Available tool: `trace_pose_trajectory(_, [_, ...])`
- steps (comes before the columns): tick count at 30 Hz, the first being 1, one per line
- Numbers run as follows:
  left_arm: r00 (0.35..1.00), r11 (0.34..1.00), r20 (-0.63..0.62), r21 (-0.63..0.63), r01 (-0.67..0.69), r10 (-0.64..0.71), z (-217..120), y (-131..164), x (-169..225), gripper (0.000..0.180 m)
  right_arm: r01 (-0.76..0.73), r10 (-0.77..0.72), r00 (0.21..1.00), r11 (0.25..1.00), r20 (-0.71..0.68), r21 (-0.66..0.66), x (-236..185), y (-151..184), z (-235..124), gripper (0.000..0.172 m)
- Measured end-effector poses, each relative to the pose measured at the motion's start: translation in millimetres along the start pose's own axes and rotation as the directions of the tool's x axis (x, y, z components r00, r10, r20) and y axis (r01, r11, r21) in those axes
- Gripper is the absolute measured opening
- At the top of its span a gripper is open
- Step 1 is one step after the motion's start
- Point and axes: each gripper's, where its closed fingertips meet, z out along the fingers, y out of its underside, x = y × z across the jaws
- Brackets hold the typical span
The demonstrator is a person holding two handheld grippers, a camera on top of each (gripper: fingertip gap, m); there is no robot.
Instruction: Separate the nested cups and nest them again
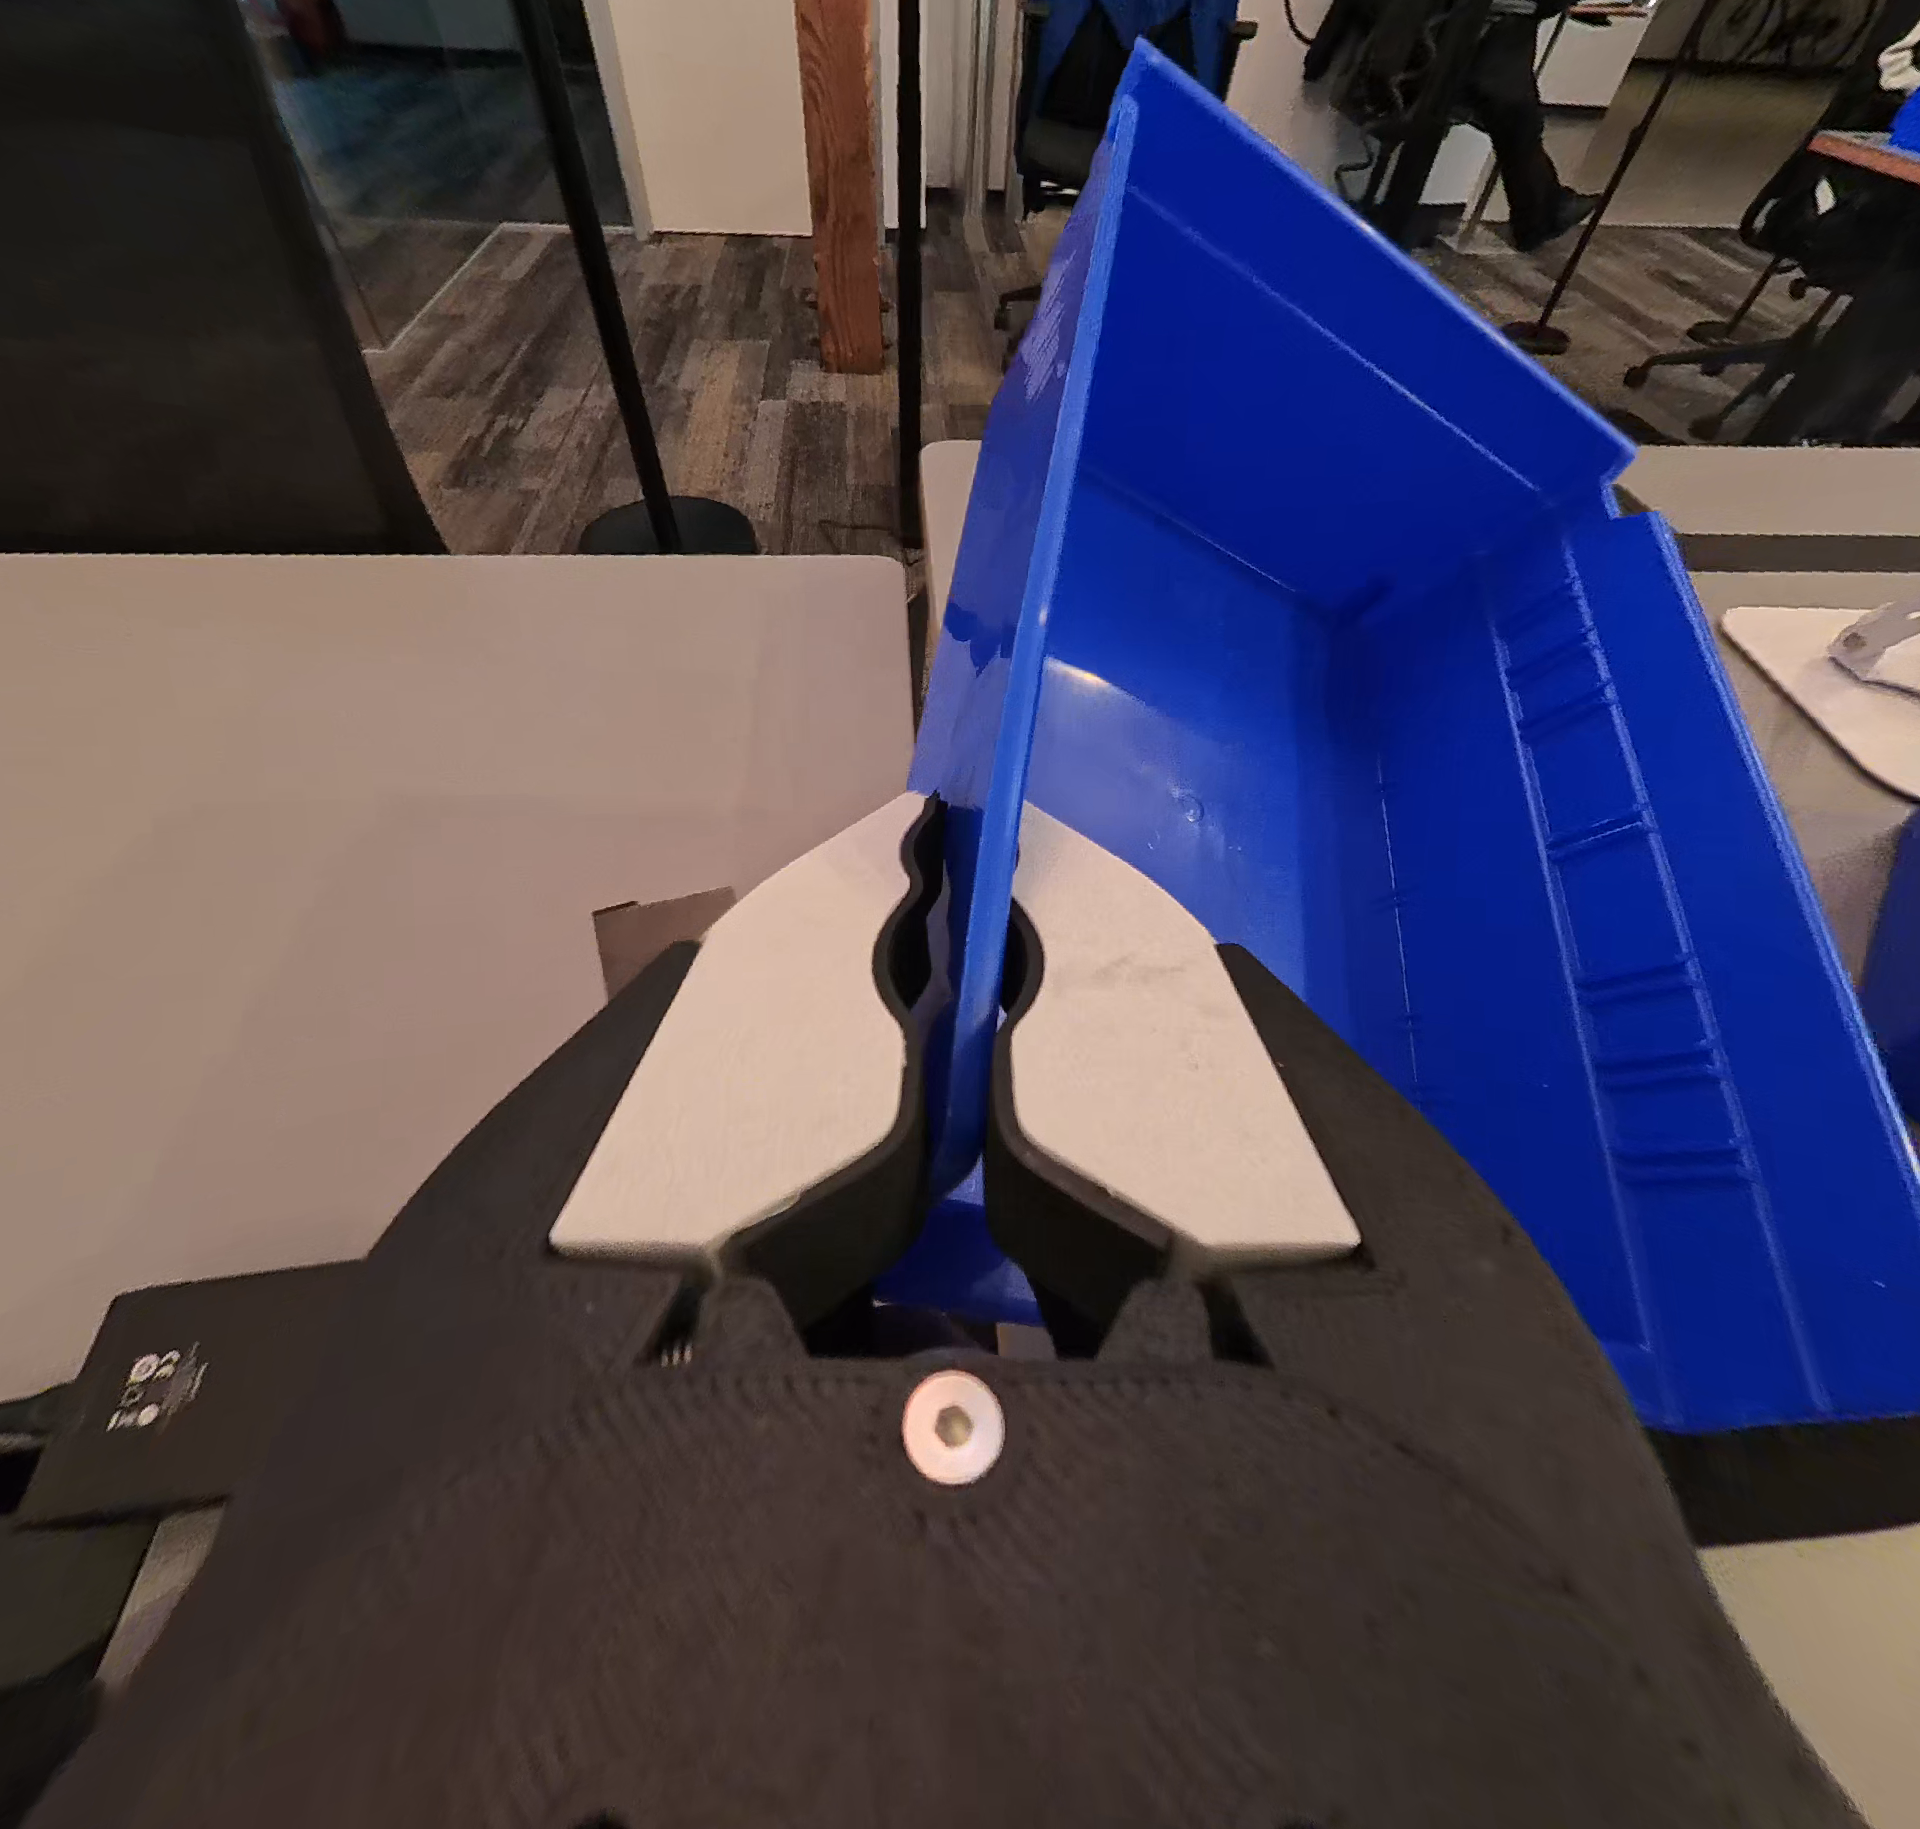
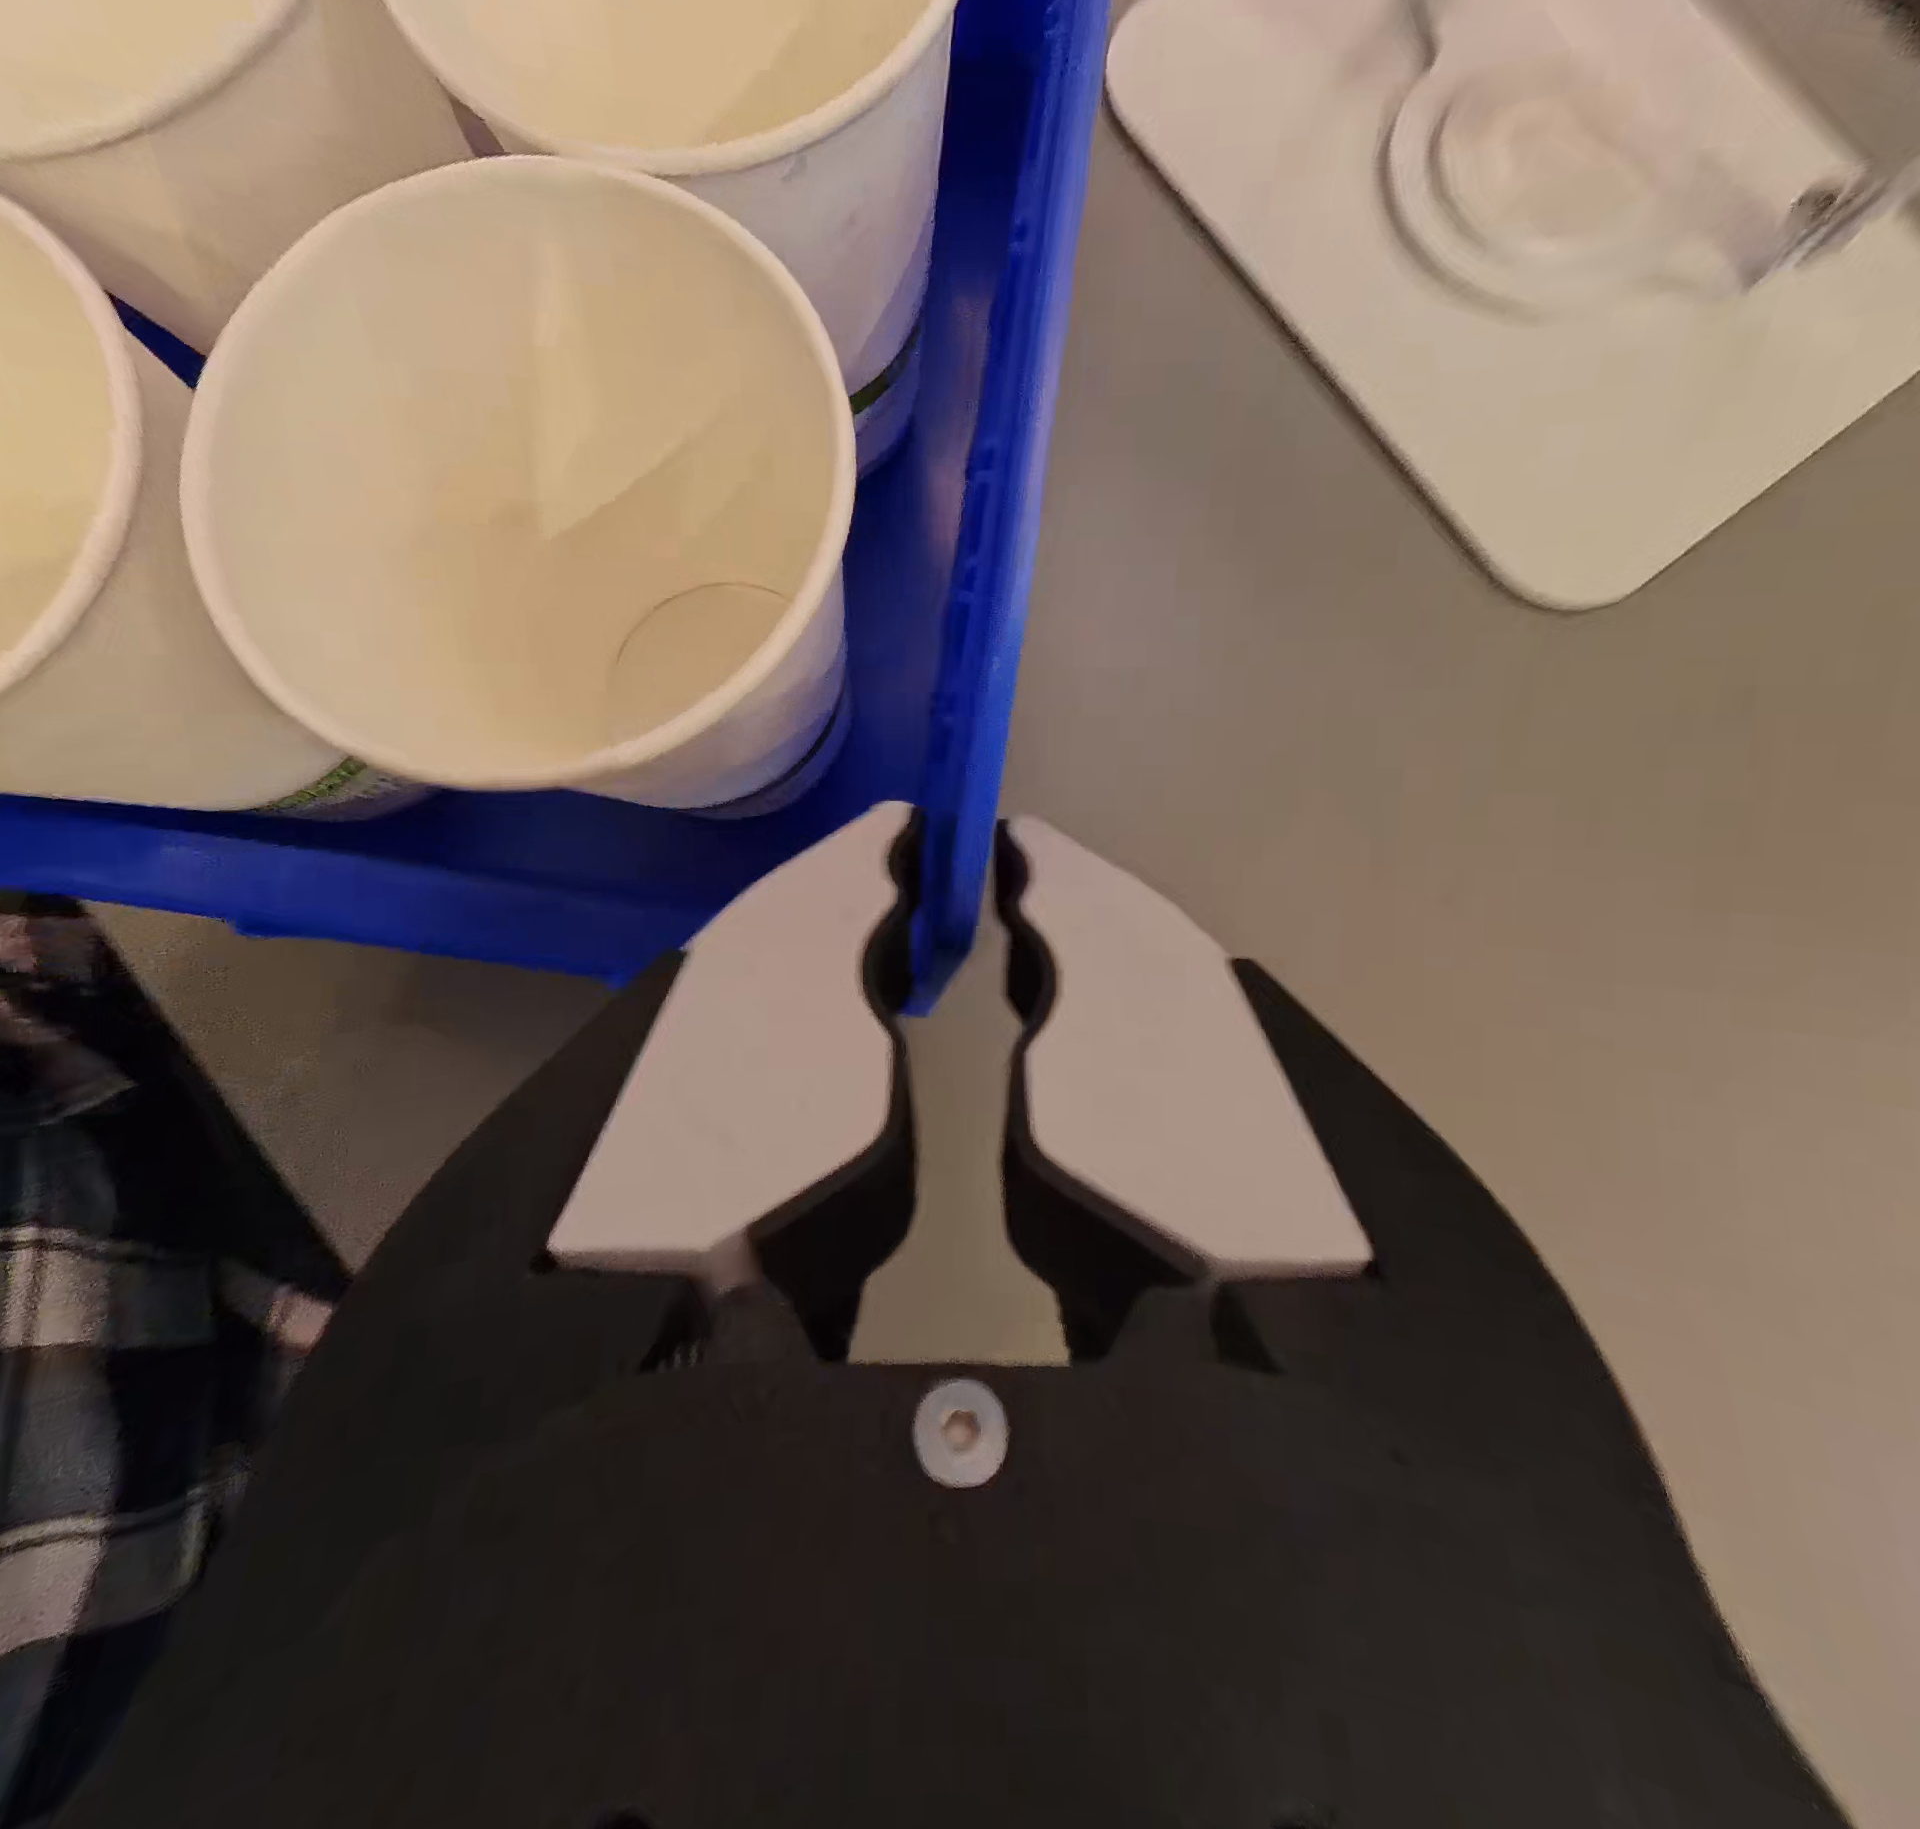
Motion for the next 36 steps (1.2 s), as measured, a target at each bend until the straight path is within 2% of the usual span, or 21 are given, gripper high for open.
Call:
trace_pose_trajectory(1, [1.0, 1.0, 0.008, 0.003, 0.003, -0.003, -4, 1, -3, 0.006, 0.026, -0.026, 0.999, 1.0, -0.032, 0.007, 3, -2, -3, 0.028])
trace_pose_trajectory(3, [1.0, 1.0, 0.023, 0.008, 0.011, -0.011, -12, 4, -10, 0.006, 0.112, -0.108, 0.992, 0.992, -0.066, 0.053, 5, -5, -17, 0.04])
trace_pose_trajectory(5, [0.999, 1.0, 0.034, 0.019, 0.024, -0.025, -20, 6, -16, 0.006, 0.316, -0.32, 0.947, 0.936, -0.001, 0.158, -23, -10, -34, 0.033])
trace_pose_trajectory(7, [0.998, 0.999, 0.045, 0.033, 0.037, -0.038, -28, 7, -21, 0.006, 0.476, -0.507, 0.859, 0.843, 0.076, 0.249, -62, -8, -42, 0.027])
trace_pose_trajectory(10, [0.996, 0.997, 0.059, 0.058, 0.059, -0.062, -38, 8, -24, 0.006, 0.638, -0.668, 0.737, 0.737, 0.102, 0.221, -90, 4, -20, 0.033])
trace_pose_trajectory(14, [0.993, 0.993, 0.076, 0.084, 0.081, -0.087, -56, 9, -26, 0.006, 0.743, -0.762, 0.616, 0.646, 0.201, 0.175, -107, 24, 22, 0.045])
trace_pose_trajectory(17, [0.991, 0.991, 0.095, 0.099, 0.087, -0.097, -73, 9, -29, 0.006, 0.778, -0.799, 0.562, 0.599, 0.216, 0.189, -111, 17, 35, 0.037])
trace_pose_trajectory(25, [0.977, 0.984, 0.168, 0.144, 0.105, -0.129, -123, 14, -42, 0.006, 0.799, -0.826, 0.518, 0.56, 0.222, 0.219, -121, -45, 87, 0.032])
trace_pose_trajectory(32, [0.957, 0.981, 0.247, 0.155, 0.117, -0.153, -175, 27, -55, 0.006, 0.741, -0.751, 0.623, 0.656, 0.22, 0.142, -118, -127, 158, 0.031])
trace_pose_trajectory(36, [0.948, 0.982, 0.277, 0.147, 0.122, -0.159, -198, 35, -59, 0.006, 0.666, -0.662, 0.726, 0.745, 0.186, 0.052, -122, -177, 200, 0.03])
